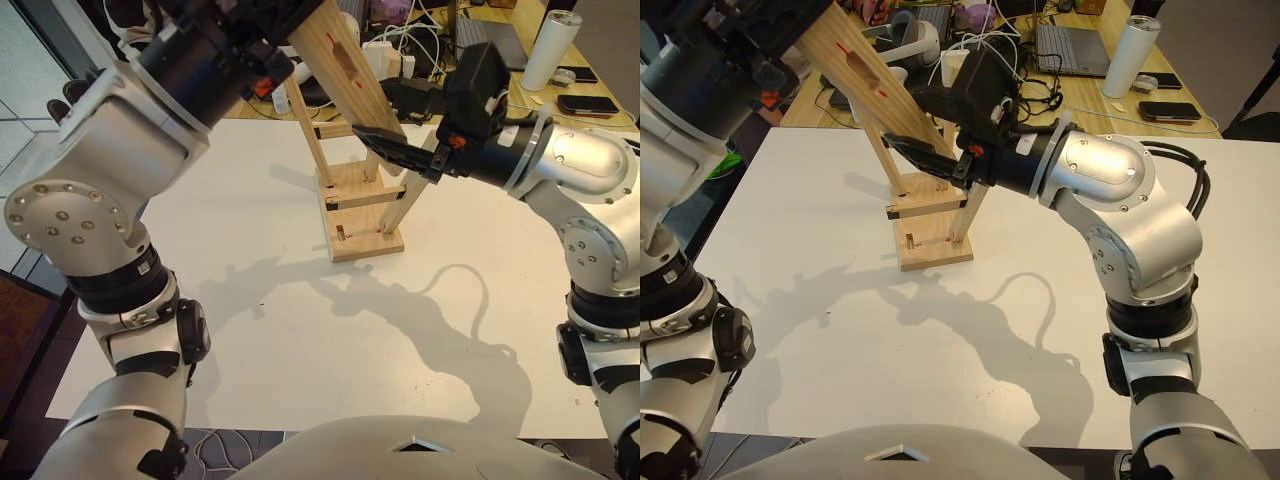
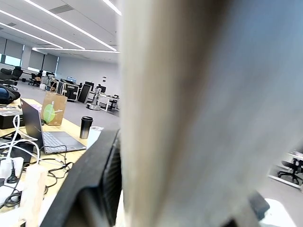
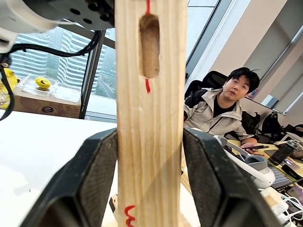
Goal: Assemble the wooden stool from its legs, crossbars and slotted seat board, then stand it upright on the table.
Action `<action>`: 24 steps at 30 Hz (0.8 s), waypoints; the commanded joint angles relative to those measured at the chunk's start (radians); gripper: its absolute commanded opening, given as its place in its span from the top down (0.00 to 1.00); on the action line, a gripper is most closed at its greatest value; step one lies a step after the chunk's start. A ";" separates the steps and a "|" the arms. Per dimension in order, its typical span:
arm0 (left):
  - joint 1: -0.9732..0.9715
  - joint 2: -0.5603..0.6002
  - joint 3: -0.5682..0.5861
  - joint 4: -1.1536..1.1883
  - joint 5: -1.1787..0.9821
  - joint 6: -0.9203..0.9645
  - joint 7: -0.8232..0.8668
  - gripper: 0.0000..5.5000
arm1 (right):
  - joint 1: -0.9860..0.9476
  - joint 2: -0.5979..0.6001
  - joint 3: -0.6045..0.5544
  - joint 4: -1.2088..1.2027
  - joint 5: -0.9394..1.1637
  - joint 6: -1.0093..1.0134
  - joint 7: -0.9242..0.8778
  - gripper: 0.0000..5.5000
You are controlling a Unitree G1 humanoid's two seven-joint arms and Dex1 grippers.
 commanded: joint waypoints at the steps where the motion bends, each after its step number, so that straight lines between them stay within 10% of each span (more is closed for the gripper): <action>1: 0.011 0.018 -0.040 -0.004 0.034 0.012 -0.022 0.77 | 0.002 0.009 0.044 -0.032 -0.024 -0.021 -0.002 0.62; 16: 0.033 0.020 -0.067 -0.008 0.123 0.006 -0.050 0.79 | 0.006 0.038 0.074 -0.033 -0.085 -0.017 -0.051 0.62; 24: 0.074 0.033 -0.058 -0.001 0.168 0.002 -0.061 0.81 | 0.007 0.029 0.066 -0.008 -0.110 -0.025 -0.046 0.36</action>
